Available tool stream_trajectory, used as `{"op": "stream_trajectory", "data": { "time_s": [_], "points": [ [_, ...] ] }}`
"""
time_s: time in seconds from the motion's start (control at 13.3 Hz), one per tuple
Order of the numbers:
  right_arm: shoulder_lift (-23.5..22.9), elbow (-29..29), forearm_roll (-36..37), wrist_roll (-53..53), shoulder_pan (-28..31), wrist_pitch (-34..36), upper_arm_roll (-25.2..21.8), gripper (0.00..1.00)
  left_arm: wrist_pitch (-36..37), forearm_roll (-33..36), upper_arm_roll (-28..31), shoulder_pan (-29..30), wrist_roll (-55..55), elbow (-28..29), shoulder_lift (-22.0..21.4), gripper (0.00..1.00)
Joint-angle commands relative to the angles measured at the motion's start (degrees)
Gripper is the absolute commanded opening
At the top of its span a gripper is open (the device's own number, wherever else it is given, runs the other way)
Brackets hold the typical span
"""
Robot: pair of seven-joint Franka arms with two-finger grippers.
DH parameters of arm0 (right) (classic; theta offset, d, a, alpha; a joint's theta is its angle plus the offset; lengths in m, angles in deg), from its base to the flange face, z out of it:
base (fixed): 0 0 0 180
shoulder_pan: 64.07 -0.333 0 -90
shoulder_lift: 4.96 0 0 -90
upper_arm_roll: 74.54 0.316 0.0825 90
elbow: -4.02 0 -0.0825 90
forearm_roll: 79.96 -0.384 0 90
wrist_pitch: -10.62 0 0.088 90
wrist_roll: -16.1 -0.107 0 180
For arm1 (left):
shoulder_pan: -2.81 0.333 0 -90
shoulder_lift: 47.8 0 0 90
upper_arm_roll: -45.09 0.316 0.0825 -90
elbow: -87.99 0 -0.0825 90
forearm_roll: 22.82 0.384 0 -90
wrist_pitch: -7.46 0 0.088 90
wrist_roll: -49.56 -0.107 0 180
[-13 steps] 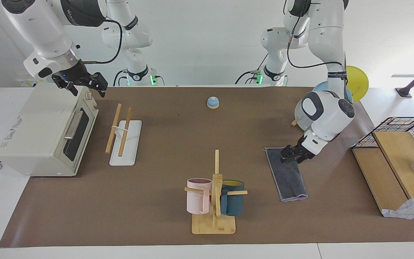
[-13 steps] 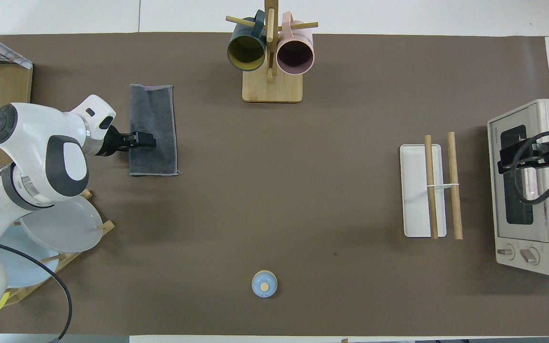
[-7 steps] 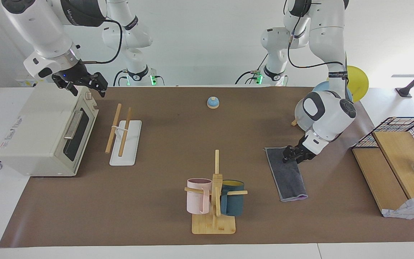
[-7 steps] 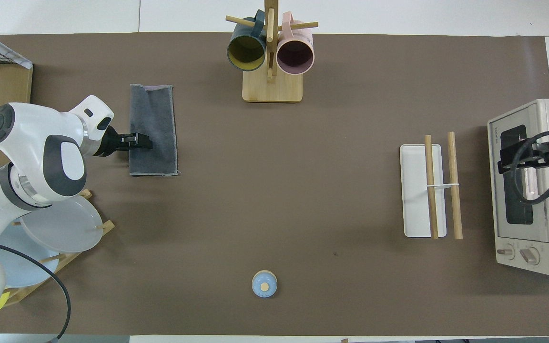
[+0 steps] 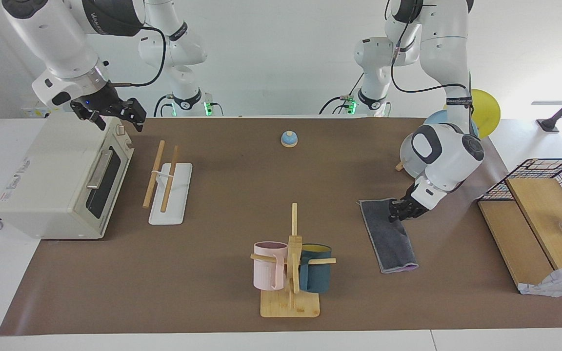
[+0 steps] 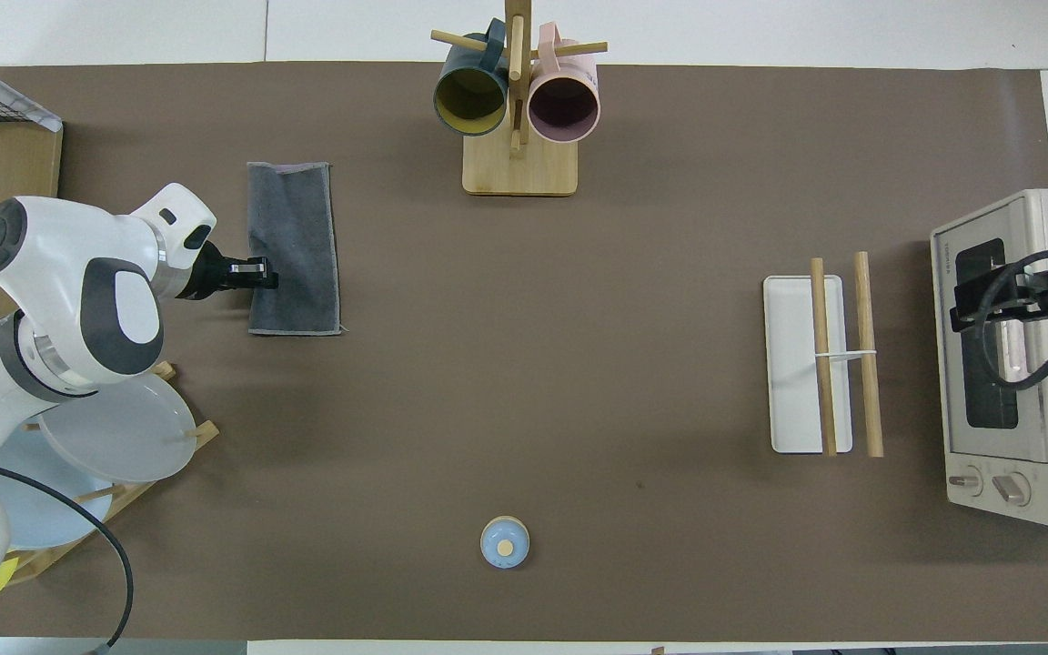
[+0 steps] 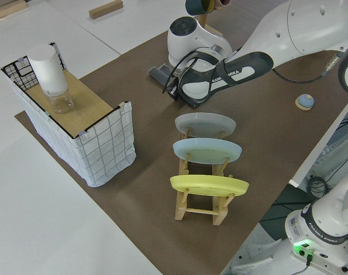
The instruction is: Fold towel and hang on rack
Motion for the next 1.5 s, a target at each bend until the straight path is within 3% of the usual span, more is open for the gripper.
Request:
{"op": "stream_trajectory", "data": {
  "time_s": [0.0,0.22,0.45,0.82,1.05,1.42],
  "points": [
    [0.21,-0.31,0.1,-0.42,0.87,-0.37,0.7,1.0,1.34,0.26,-0.1,1.2,-0.42,-0.92,0.9,0.0],
    [0.21,-0.31,0.1,-0.42,0.87,-0.37,0.61,1.0,2.91,0.08,-0.1,1.38,1.68,-2.14,0.55,0.0],
    [0.21,-0.31,0.1,-0.42,0.87,-0.37,0.61,1.0,11.08,0.69,-0.02,1.21,12.99,-6.71,-1.55,0.0],
    [0.21,-0.31,0.1,-0.42,0.87,-0.37,0.61,1.0,18.11,1.66,-0.72,0.33,36.62,-8.73,-7.79,0.0],
    [0.21,-0.31,0.1,-0.42,0.87,-0.37,0.61,1.0,24.7,4.64,-3.0,-0.02,52.17,-14.43,-8.24,0.0],
    [0.21,-0.31,0.1,-0.42,0.87,-0.37,0.61,1.0,25.51,4.83,-8.62,-0.02,78.8,-15.86,-13.33,0.0]
  ]
}}
